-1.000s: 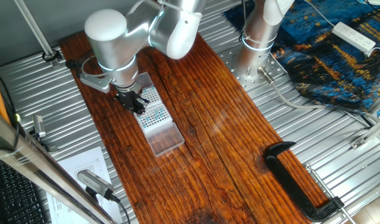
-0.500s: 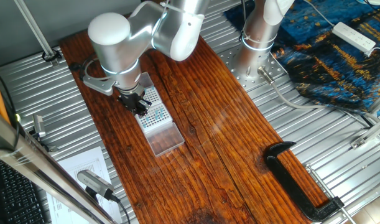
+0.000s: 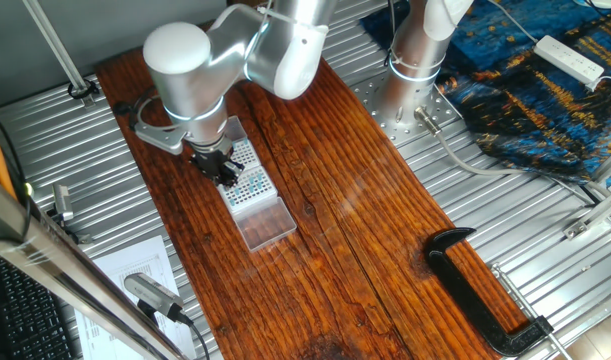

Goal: Transfer all medium pipette tips from one holder to another

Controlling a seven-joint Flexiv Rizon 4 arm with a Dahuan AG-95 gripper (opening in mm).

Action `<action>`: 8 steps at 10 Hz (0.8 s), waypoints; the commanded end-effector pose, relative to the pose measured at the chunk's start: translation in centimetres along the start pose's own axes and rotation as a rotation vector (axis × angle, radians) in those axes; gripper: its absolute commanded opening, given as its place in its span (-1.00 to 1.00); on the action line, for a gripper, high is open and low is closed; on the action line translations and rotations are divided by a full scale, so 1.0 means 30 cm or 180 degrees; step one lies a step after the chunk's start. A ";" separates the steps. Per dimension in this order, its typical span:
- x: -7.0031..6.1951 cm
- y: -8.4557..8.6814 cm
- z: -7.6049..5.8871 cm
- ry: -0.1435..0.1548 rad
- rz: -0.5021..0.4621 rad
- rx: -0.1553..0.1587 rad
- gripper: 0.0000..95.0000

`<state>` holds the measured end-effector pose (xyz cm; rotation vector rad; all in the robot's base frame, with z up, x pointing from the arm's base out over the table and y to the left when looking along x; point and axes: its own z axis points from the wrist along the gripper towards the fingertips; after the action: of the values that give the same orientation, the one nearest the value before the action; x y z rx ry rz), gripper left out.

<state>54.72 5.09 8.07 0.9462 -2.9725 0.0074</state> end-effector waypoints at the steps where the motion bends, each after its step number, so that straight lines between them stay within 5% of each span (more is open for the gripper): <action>1: -0.001 -0.001 0.004 -0.0006 0.0000 0.0001 -0.60; 3: -0.002 0.003 0.013 -0.0017 -0.0007 0.0003 -0.60; 4: -0.002 0.004 0.015 -0.0021 -0.0003 0.0003 -1.00; 8: -0.003 0.004 0.009 -0.0036 0.0002 -0.0014 -1.00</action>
<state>54.75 5.24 7.90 0.9486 -2.9852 -0.0050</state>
